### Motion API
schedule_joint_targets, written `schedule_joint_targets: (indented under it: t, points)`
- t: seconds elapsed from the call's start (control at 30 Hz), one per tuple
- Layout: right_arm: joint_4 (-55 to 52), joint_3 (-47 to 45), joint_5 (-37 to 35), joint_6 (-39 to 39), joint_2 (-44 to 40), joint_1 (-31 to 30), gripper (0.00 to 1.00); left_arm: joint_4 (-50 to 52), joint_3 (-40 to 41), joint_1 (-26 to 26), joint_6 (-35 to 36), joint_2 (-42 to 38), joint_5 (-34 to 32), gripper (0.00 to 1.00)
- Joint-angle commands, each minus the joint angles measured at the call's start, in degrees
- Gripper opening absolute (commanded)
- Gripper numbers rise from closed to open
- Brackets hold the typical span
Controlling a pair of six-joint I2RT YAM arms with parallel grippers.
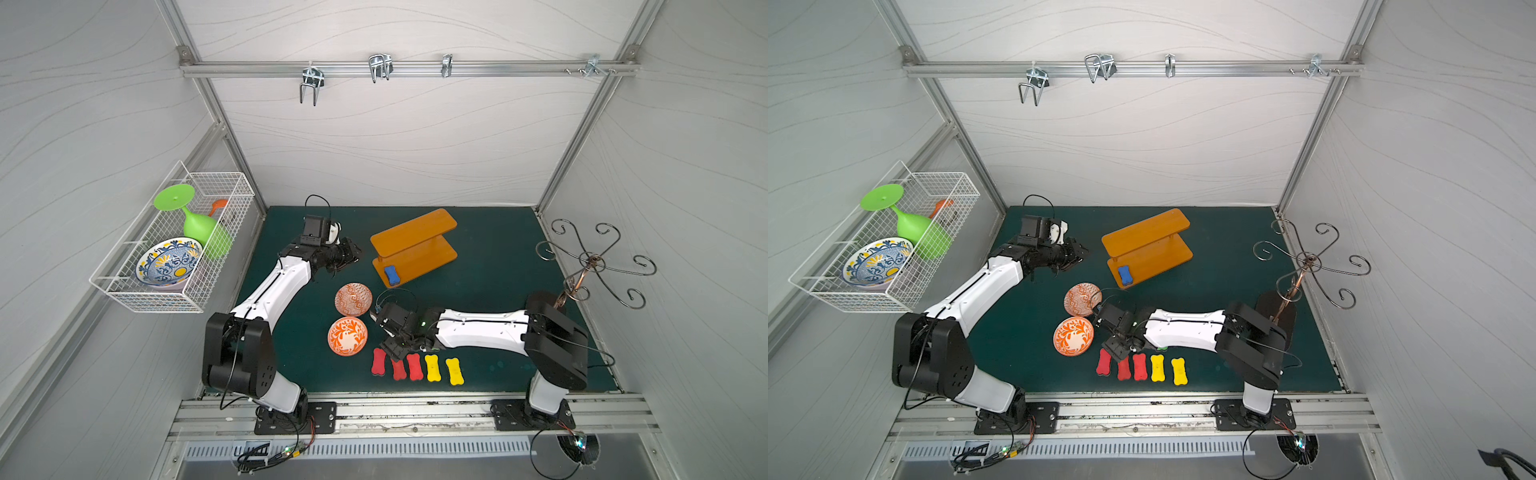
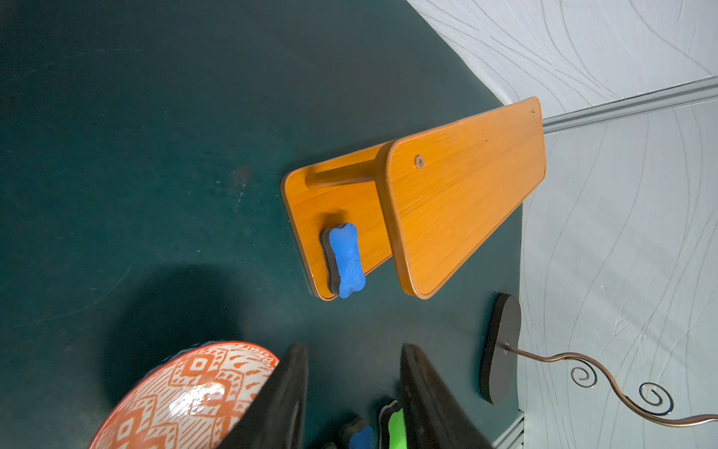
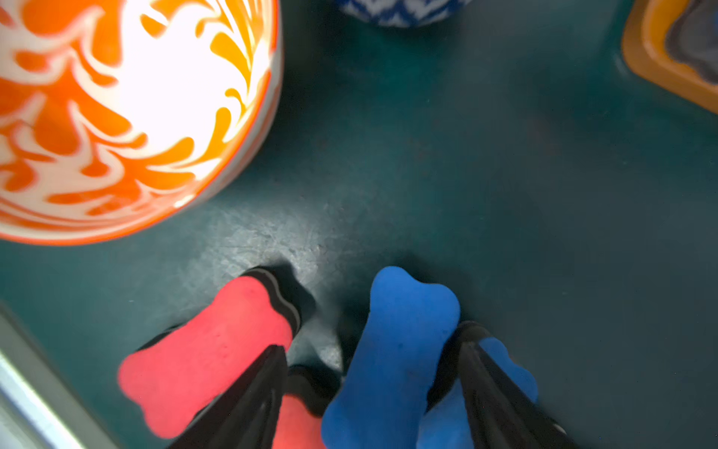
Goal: Remove the whiteboard erasers from the shelf
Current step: Place the whiteboard eraser at the center of the board.
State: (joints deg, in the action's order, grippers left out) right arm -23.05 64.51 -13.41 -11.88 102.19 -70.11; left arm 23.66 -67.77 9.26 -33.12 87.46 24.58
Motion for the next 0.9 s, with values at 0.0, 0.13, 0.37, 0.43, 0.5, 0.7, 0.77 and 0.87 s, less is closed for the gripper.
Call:
schedule_joint_targets:
  t: [0.0, 0.13, 0.37, 0.43, 0.5, 0.7, 0.77, 0.87]
  points:
    - [-3.12, 1.14, -1.78, 1.40, 1.16, -0.31, 0.76, -1.60, 0.11, -0.32, 0.74, -0.36, 0.83, 0.43]
    - [-3.09, 1.69, -2.10, 1.67, 2.06, -0.31, 0.72, -1.59, 0.07, -0.38, 0.74, -0.36, 0.86, 0.43]
    - [-3.58, 2.94, -2.62, 1.73, 3.87, -0.25, 0.56, -1.51, 0.05, -0.37, 0.78, -0.45, 0.74, 0.43]
    - [-3.80, 3.24, -2.69, 1.51, 4.05, -0.21, 0.51, -1.48, 0.02, -0.47, 0.87, -0.42, 0.70, 0.43]
    - [-3.77, 3.29, -2.76, 1.18, 3.70, 0.01, 0.48, -1.58, 0.08, -0.46, 0.72, -0.36, 0.79, 0.43]
    - [-4.46, 4.69, -3.89, -2.72, 1.87, 0.73, 0.41, -1.58, 0.04, -0.58, 0.71, -0.27, 0.90, 0.43]
    - [-4.25, 5.18, -3.54, -5.34, 1.44, 1.22, 0.40, -1.61, 0.08, -0.60, 0.69, -0.37, 0.89, 0.43]
    - [-3.91, 5.13, -4.08, -10.53, 1.16, 1.38, 0.42, -1.64, 0.21, -0.64, 0.69, -0.47, 0.90, 0.43]
